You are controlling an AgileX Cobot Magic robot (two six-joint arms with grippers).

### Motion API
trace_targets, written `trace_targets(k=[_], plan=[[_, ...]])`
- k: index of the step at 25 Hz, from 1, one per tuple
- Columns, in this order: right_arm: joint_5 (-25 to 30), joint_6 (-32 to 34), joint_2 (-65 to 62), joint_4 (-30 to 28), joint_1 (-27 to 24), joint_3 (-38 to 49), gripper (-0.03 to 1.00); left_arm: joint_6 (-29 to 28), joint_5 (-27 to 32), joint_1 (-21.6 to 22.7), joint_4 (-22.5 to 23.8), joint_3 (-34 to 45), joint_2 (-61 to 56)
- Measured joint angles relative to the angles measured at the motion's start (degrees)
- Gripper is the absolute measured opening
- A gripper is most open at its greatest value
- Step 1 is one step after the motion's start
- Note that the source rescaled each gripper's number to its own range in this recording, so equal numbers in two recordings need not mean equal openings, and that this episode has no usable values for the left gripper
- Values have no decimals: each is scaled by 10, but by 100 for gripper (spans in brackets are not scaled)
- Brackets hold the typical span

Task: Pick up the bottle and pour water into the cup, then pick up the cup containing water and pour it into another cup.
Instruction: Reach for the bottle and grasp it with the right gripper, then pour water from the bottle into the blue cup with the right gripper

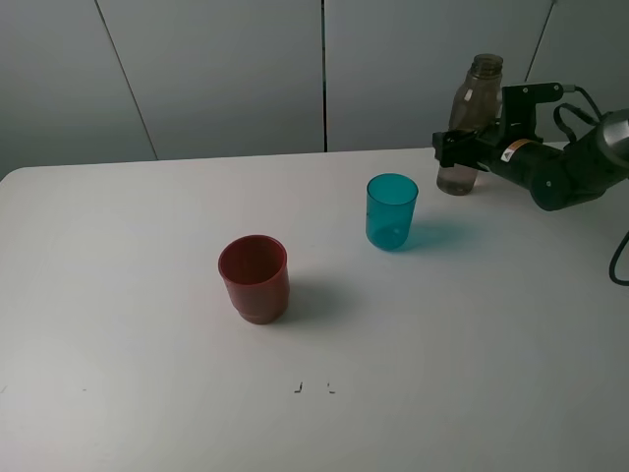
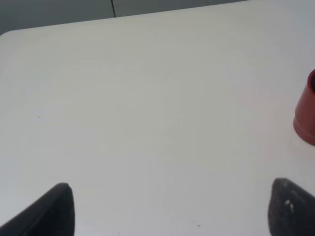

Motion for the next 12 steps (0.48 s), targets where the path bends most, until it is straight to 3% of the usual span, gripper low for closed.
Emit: trace_targets(k=[2, 12], plan=[[0, 0, 0, -3, 0, 0, 0, 0, 0, 0, 0, 0, 0], [2, -3, 0, -9, 0, 0, 0, 0, 0, 0, 0, 0, 0]])
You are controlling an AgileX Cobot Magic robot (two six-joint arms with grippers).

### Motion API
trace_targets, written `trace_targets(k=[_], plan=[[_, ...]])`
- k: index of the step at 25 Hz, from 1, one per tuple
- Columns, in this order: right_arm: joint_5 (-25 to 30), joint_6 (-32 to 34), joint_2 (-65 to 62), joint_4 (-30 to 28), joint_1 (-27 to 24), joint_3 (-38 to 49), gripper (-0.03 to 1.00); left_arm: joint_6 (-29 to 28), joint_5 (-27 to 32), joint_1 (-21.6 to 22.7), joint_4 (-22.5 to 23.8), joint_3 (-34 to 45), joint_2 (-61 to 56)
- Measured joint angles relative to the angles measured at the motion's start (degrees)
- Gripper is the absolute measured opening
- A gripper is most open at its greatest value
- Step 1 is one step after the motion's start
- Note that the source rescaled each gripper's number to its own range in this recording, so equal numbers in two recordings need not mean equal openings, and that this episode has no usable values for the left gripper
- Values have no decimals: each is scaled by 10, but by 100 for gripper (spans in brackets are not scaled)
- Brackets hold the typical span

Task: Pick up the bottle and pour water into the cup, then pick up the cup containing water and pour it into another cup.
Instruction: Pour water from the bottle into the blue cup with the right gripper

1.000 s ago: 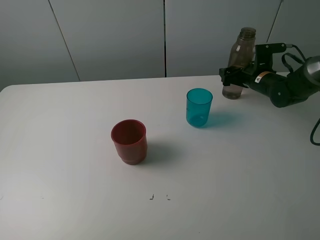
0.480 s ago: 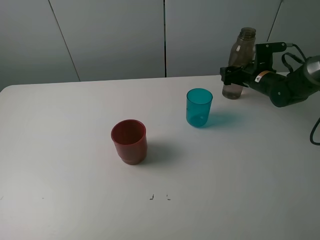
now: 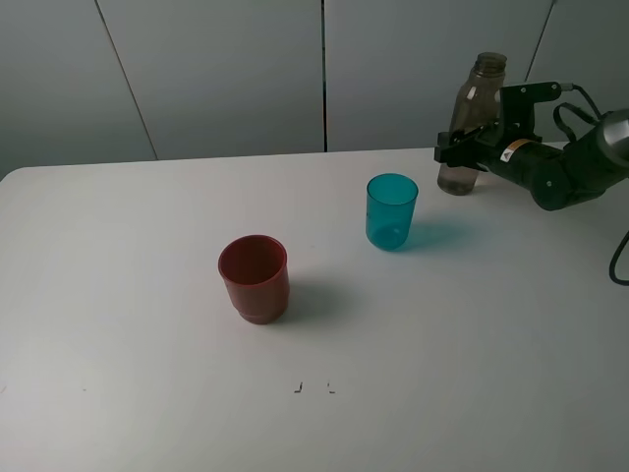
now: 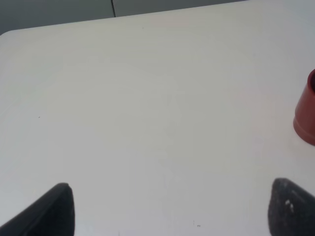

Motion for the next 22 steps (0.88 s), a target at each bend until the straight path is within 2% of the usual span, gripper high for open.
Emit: trace_targets(k=[6, 13, 22], plan=[[6, -10, -6, -28, -1, 0, 0, 0, 0, 0, 0, 0, 0], [15, -120, -25, -71, -1, 0, 0, 0, 0, 0, 0, 0, 0], [12, -229, -52, -112, -1, 1, 0, 0, 0, 0, 0, 0, 0]])
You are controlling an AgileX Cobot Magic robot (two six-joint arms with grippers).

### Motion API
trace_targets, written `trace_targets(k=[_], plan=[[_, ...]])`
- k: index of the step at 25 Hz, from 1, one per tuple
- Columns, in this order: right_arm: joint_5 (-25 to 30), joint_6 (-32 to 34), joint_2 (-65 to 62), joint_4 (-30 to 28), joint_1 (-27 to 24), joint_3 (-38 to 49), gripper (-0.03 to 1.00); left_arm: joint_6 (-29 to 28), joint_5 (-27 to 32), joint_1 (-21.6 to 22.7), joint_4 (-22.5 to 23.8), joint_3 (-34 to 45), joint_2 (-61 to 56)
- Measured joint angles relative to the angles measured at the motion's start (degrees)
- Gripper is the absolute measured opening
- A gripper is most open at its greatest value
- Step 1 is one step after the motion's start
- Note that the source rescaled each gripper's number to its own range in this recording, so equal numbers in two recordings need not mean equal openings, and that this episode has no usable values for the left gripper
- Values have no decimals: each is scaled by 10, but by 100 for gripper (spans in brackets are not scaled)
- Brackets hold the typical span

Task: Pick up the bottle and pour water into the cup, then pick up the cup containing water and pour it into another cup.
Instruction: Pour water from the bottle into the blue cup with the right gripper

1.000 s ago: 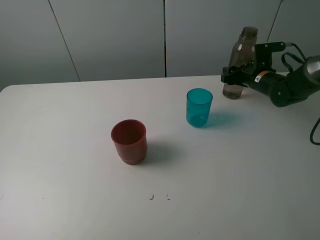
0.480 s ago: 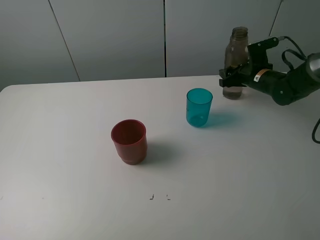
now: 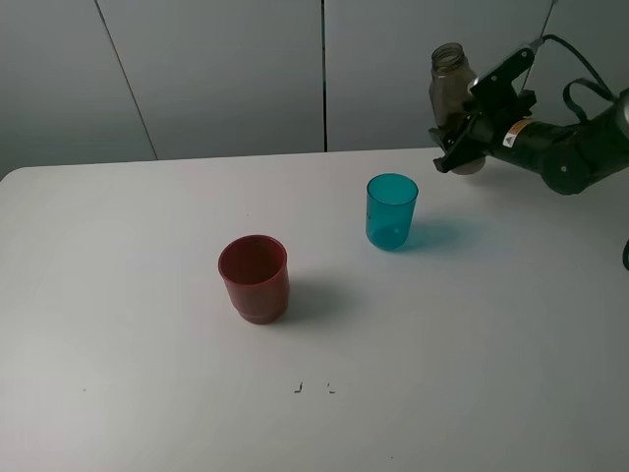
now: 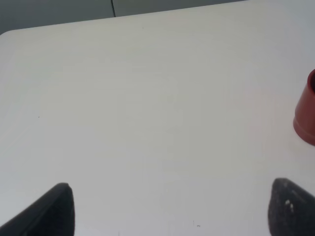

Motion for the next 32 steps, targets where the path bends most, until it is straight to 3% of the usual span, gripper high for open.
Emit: trace_targets(k=[9, 15, 24, 32], plan=[[-38, -42, -5, -69, 0, 1, 0, 0, 0, 0, 0, 0, 0], [-69, -58, -5, -85, 0, 1, 0, 0, 0, 0, 0, 0, 0], [-77, -137, -5, -128, 0, 2, 0, 0, 0, 0, 0, 0, 0], [-77, -226, -5, -133, 0, 2, 0, 0, 0, 0, 0, 0, 0]])
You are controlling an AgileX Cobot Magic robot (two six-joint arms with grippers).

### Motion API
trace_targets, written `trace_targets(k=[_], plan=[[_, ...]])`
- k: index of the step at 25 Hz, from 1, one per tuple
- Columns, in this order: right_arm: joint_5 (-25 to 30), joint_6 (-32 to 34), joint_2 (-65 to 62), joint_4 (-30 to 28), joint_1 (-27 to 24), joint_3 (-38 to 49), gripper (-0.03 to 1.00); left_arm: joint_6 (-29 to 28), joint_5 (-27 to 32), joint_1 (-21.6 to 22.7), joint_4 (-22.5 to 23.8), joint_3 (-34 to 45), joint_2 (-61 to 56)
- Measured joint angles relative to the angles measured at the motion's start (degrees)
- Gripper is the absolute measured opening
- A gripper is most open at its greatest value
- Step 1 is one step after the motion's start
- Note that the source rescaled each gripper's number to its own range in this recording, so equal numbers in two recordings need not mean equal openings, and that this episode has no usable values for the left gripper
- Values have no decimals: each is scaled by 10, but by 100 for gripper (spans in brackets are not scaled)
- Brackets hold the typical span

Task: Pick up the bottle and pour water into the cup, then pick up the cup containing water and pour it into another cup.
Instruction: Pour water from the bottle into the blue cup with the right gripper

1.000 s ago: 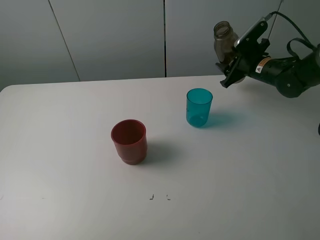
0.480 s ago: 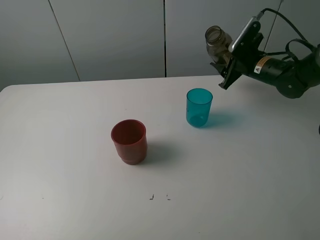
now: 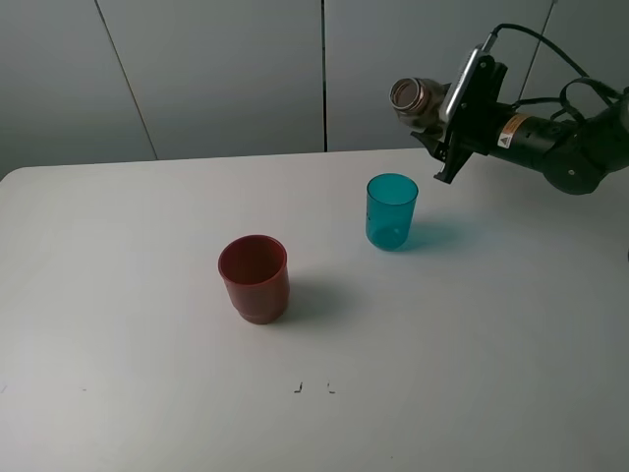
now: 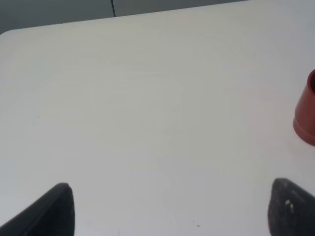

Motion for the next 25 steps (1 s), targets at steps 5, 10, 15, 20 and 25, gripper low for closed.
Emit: trace_targets(k=[5, 10, 15, 20, 25], plan=[[0, -34, 0, 0, 0, 0, 0, 0, 0, 0, 0, 0, 0], [0, -51, 0, -17, -9, 0, 0, 0, 0, 0, 0, 0, 0], [0, -54, 0, -38, -18, 0, 0, 0, 0, 0, 0, 0, 0], [-10, -55, 0, -84, -21, 0, 0, 0, 0, 0, 0, 0, 0], [-13, -68, 0, -90, -22, 0, 0, 0, 0, 0, 0, 0, 0]])
